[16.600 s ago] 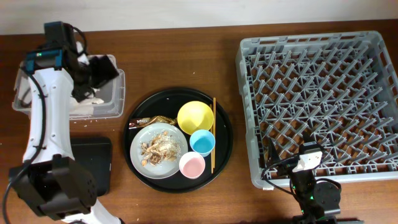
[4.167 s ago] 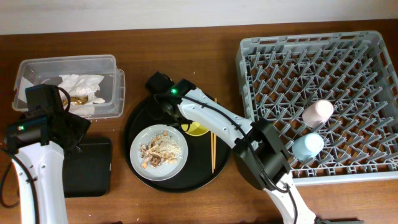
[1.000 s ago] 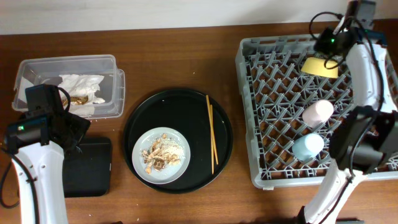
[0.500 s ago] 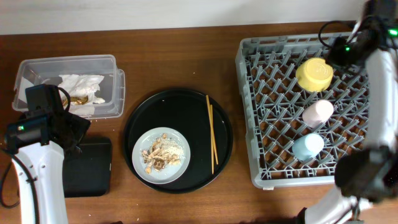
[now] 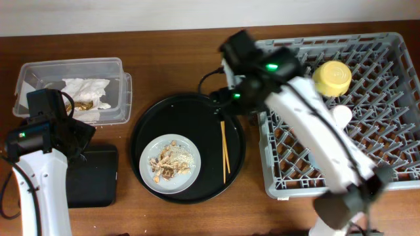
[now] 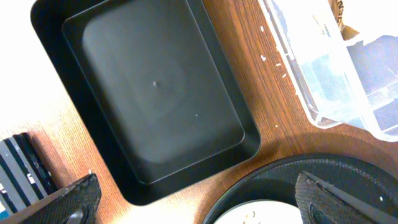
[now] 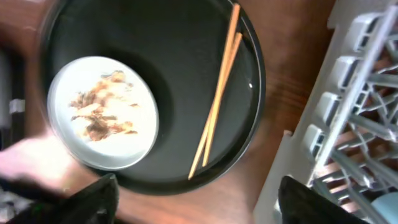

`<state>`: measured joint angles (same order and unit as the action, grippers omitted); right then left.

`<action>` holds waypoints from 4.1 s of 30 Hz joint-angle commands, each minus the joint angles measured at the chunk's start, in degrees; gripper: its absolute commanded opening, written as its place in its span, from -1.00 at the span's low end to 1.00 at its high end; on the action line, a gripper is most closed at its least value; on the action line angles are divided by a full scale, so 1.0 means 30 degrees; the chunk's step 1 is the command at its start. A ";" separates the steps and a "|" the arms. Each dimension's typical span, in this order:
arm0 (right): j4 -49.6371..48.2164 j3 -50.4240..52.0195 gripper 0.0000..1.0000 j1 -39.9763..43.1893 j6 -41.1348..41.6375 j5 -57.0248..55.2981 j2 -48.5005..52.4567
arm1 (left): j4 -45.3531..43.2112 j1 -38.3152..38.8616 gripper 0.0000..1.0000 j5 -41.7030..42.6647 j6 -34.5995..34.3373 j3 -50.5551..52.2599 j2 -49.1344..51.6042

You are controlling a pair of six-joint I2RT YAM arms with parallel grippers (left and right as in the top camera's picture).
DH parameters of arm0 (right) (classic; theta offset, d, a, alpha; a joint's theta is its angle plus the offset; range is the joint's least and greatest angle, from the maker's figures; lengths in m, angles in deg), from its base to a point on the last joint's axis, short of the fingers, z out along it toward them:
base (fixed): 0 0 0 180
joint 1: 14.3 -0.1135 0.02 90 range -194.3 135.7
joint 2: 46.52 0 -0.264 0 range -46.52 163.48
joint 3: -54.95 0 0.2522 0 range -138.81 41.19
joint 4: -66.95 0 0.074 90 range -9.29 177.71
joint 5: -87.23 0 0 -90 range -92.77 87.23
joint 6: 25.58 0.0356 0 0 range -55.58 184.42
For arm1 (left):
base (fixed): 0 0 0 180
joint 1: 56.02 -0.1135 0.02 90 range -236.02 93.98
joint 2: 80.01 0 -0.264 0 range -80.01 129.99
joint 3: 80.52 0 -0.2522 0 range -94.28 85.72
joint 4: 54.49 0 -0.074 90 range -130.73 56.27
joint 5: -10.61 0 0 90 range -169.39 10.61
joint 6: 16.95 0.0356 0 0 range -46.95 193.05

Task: Sort waste into correct bins and load items into the dishwasher rack
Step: 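Reach the right gripper to the wooden chopsticks and grasp one, then carry the chopstick with the right gripper and stand it in the rack, then return the right gripper to the tray and grasp the second chopstick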

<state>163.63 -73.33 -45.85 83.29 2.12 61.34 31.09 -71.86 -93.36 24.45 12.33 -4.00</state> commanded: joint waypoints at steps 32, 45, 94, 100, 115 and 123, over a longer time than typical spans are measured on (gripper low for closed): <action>-0.4029 0.2812 -0.67 -0.0729 0.1530 0.0678 0.8204 | 0.0022 -0.0051 0.98 -0.0138 0.0240 -0.0073 -0.0087; -0.4182 0.2171 -0.48 -0.1158 0.1523 0.1341 0.7963 | 0.0022 -0.0051 0.98 -0.0138 0.0240 -0.0073 -0.0087; 0.2805 -0.6994 0.34 0.7919 -0.4138 0.0823 0.7664 | 0.0022 -0.0051 0.98 -0.0138 0.0240 -0.0073 -0.0087; 0.4503 -0.7206 0.21 0.5340 -0.4146 0.3708 0.6309 | 0.0022 -0.0051 0.98 -0.0138 0.0240 -0.0073 -0.0087; -0.7235 0.4481 -0.20 -0.0780 -0.1122 -0.0933 0.6353 | 0.0022 -0.0051 0.98 -0.0138 0.0240 -0.0073 -0.0087; -0.8728 0.6207 -0.89 -0.0780 -0.1107 -0.0918 0.6353 | 0.0022 -0.0051 0.98 -0.0138 0.0240 -0.0073 -0.0087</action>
<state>137.44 -55.69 -48.04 79.58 -1.38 81.14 31.09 -71.86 -93.34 24.45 12.31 -4.00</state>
